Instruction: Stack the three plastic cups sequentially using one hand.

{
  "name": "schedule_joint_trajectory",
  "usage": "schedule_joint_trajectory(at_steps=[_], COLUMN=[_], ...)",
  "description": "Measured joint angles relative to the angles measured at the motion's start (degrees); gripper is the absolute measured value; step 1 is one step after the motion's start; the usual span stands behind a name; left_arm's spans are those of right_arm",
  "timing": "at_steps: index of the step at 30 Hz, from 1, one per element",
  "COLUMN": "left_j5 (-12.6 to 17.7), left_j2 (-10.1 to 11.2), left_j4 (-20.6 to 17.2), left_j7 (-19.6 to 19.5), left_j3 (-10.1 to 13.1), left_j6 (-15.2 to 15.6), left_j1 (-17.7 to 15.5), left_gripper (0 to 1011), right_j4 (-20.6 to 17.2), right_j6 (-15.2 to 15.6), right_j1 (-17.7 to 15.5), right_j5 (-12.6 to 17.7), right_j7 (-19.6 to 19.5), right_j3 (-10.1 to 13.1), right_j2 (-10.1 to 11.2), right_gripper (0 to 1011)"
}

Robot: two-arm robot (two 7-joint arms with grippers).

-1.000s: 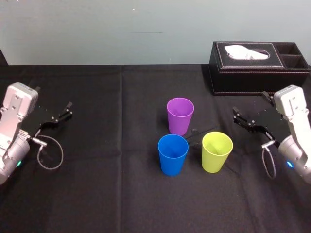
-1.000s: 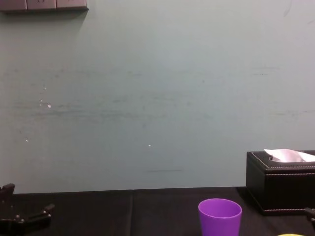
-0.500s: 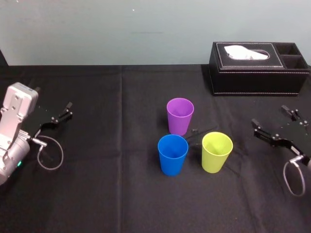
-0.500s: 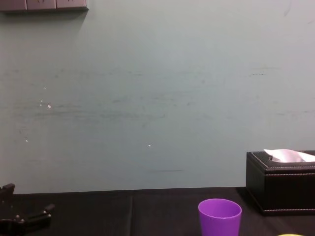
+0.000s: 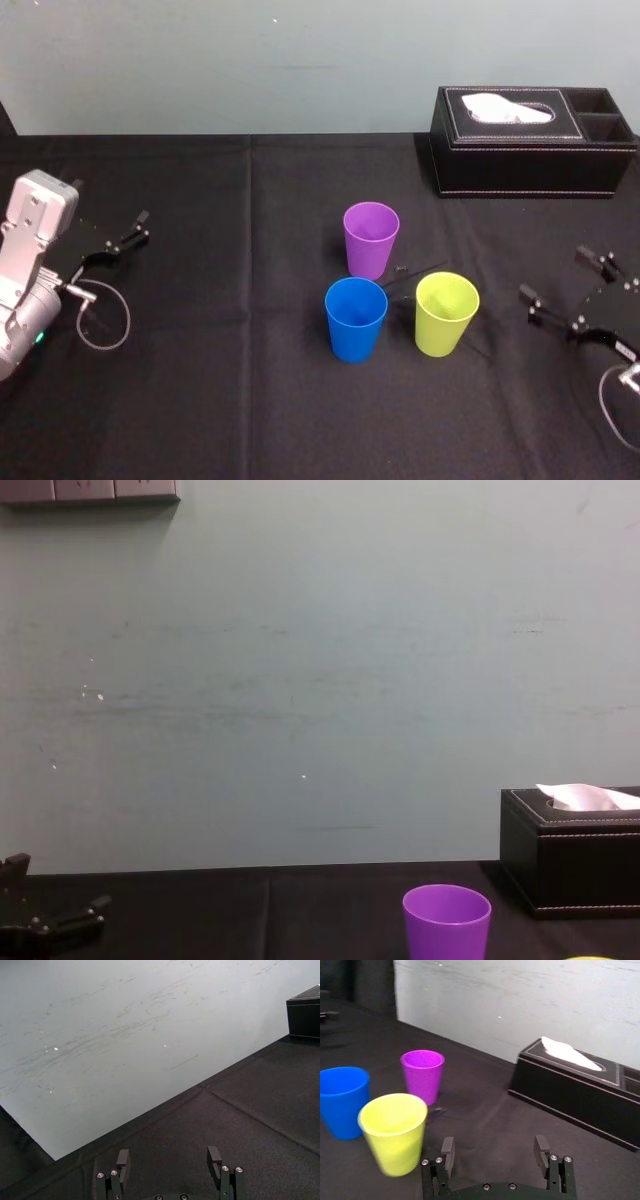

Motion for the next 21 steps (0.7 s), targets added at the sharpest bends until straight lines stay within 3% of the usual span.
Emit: schedule_joint_trajectory(at_steps=[9, 21], left_j5=[0.0, 0.0], left_j2=[0.0, 0.0], left_j4=[0.0, 0.0], left_j7=[0.0, 0.0], left_j3=[0.0, 0.0], left_j6=[0.0, 0.0], left_j1=[0.0, 0.0], left_gripper=[1011, 1011], right_j4=[-2.1, -1.7], right_j6=[-1.7, -1.2], right_j1=[-4.0, -4.0], right_j5=[0.0, -0.5], right_j7=[3.7, 7.8], right_j3=[1.2, -0.3], right_j2=[1.3, -0.2], right_gripper=[1003, 1003])
